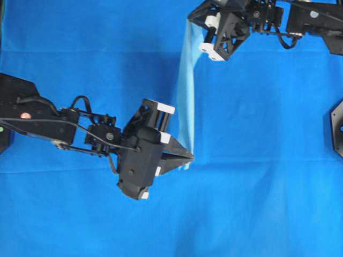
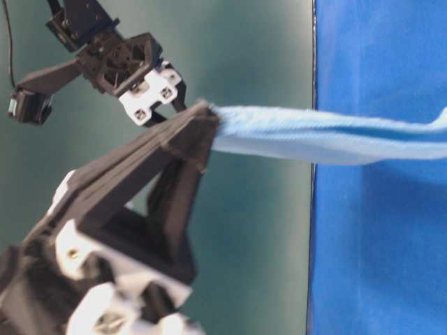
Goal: Fold the light blue towel.
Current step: 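Rotate the held strip to vertical, left gripper swinging toward the near side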
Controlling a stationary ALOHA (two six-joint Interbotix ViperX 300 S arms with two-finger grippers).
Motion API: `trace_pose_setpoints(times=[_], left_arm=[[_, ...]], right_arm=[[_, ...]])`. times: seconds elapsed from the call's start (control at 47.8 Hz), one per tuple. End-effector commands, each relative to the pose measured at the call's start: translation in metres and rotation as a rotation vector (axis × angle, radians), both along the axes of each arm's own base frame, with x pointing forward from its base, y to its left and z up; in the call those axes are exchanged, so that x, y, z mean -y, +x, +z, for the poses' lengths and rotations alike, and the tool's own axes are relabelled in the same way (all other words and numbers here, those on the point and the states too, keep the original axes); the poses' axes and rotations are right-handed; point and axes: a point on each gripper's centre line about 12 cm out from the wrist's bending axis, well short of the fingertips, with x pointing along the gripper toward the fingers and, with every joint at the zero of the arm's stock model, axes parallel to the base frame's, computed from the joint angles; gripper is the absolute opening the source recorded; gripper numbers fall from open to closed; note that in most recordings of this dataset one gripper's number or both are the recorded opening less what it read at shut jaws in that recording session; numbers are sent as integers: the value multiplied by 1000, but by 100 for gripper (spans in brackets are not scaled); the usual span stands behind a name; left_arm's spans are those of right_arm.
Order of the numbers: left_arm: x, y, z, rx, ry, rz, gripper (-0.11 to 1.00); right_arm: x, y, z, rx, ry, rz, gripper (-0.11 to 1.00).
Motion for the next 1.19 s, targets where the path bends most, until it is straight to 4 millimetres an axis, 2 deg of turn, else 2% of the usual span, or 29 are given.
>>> trace_pose_setpoints(times=[0.0, 0.23, 0.418, 0.523, 0.627, 0.753, 0.836, 1.171], left_arm=[[18, 10, 15, 86, -6, -40, 3], [11, 54, 2, 134, 1, -10, 3], [14, 96, -14, 140, -1, 0, 3], [17, 113, -19, 145, -10, 3, 3], [18, 121, -23, 146, -12, 5, 3], [15, 118, -27, 125, -22, 16, 3], [9, 107, -38, 72, -49, 40, 3], [-3, 34, -86, -136, -138, 121, 3]], right_arm=[[10, -15, 14, 28, -18, -39, 1], [-1, -55, 8, 22, -2, -67, 1], [-13, -88, 1, -11, 12, -96, 1], [-18, -99, -8, -46, 20, -104, 1], [-19, -101, -15, -69, 21, -99, 1], [-16, -90, -22, -71, 27, -82, 1], [-13, -78, -29, -63, 36, -64, 1], [1, -9, -50, -9, 53, 25, 1]])
